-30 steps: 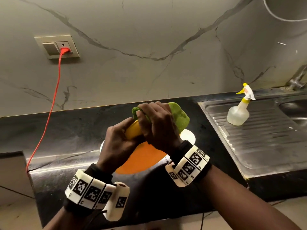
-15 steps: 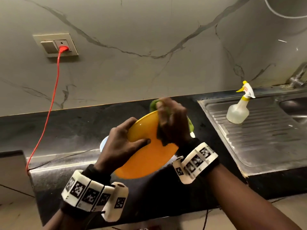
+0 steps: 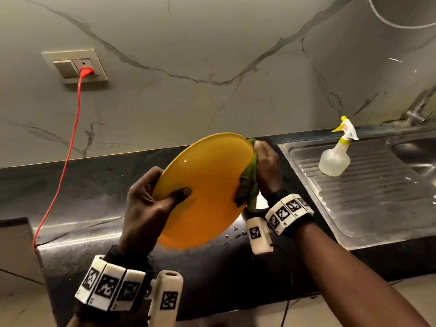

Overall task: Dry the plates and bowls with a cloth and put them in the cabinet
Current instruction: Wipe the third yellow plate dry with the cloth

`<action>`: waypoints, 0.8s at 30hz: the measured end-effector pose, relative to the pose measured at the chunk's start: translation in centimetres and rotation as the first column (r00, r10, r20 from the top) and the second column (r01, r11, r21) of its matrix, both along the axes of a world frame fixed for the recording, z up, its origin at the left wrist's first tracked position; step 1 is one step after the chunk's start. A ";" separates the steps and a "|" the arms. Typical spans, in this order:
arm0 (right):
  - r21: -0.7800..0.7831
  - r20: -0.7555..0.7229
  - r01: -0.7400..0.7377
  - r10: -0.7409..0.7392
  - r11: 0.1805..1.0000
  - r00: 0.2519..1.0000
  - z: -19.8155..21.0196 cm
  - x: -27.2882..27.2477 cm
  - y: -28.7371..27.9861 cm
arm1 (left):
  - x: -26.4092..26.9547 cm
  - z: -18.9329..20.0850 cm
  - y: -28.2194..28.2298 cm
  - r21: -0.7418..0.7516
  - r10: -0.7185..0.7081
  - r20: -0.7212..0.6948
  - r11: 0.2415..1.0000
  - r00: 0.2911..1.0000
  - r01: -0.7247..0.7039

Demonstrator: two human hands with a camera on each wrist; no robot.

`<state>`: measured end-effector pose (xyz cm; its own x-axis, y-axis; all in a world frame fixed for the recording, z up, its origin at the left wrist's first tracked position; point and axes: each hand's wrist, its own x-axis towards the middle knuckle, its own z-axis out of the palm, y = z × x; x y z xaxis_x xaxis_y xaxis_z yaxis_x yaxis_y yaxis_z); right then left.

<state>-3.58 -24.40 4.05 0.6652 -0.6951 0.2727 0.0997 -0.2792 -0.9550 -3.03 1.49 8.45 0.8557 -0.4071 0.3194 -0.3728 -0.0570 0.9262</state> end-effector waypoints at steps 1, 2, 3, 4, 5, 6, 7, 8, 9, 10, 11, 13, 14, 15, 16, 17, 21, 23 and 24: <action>0.010 -0.005 0.015 -0.015 1.000 1.000 -0.5 -0.1 -0.2 | 0.1 0.2 0.0 0.000 -0.014 -0.010 1.000 1.000 0.014; 0.002 -0.001 0.033 -0.033 0.999 0.999 -0.8 -0.1 -0.3 | 0.2 0.4 0.0 0.017 -0.030 -0.018 0.999 0.999 0.030; -0.023 0.012 0.045 -0.044 0.999 0.999 -0.6 -0.3 -0.2 | 0.4 0.6 0.0 0.059 -0.043 -0.017 0.997 0.999 0.043; -0.074 0.030 0.046 -0.044 0.996 0.999 -0.2 -0.4 0.2 | 0.6 0.7 0.0 0.132 -0.052 0.005 0.990 0.999 0.051; -0.156 0.046 0.040 -0.033 0.987 0.998 0.5 -0.6 0.6 | 0.9 0.8 -0.2 0.224 -0.059 0.049 0.973 0.997 0.047; -0.263 0.071 0.024 -0.006 0.965 0.997 1.2 -0.8 1.3 | 1.1 0.9 -0.5 0.309 -0.071 0.102 0.950 0.992 0.036; -0.381 0.108 0.005 0.039 0.925 0.993 2.0 -1.0 2.4 | 1.2 0.9 -1.0 0.368 -0.080 0.154 0.930 0.985 0.018; -0.497 0.148 -0.011 0.098 0.868 0.984 2.7 -1.2 3.6 | 1.2 0.9 -1.7 0.397 -0.088 0.199 0.918 0.976 0.002; -0.607 0.177 -0.020 0.159 0.795 0.971 3.2 -1.3 4.8 | 1.1 0.9 -2.4 0.408 -0.101 0.238 0.913 0.966 -0.005; -0.701 0.182 -0.023 0.210 0.712 0.960 3.4 -1.4 6.1 | 0.9 0.9 -3.1 0.402 -0.112 0.267 0.916 0.957 -0.005; -0.766 0.167 -0.024 0.235 0.642 0.957 3.5 -1.4 7.0 | 0.8 0.8 -3.6 0.377 -0.116 0.278 0.926 0.954 0.003; -0.808 0.146 -0.027 0.245 0.589 0.958 3.6 -1.2 7.6 | 0.7 0.3 -3.9 0.303 -0.088 0.276 0.953 0.957 0.000; -0.797 0.159 -0.023 0.246 0.604 0.956 3.5 -1.1 7.5 | 0.6 0.0 -3.9 0.283 -0.066 0.295 0.959 0.953 -0.022; -0.776 0.186 -0.010 0.243 0.631 0.952 3.5 -1.1 7.4 | 0.5 -0.2 -3.6 0.280 -0.047 0.329 0.959 0.943 -0.050; -0.747 0.215 0.012 0.224 0.665 0.950 3.3 -1.0 7.2 | 0.5 -0.3 -3.4 0.279 -0.031 0.359 0.957 0.933 -0.076; -0.706 0.240 0.034 0.194 0.708 0.951 3.3 -1.0 7.0 | 0.6 -0.5 -3.1 0.272 -0.011 0.366 0.958 0.930 -0.096; -0.408 0.171 -0.007 0.084 0.913 0.982 3.2 -0.4 4.2 | 0.5 -0.8 -2.2 0.178 0.030 0.256 0.981 0.966 -0.078; -0.284 0.125 0.018 0.018 0.959 0.992 2.5 -0.2 2.3 | 0.4 -1.0 -2.0 0.155 0.041 0.247 0.985 0.968 -0.081; -0.239 0.116 0.033 -0.006 0.970 0.993 2.0 -0.2 1.7 | 0.2 -1.1 -2.0 0.145 0.043 0.247 0.986 0.968 -0.081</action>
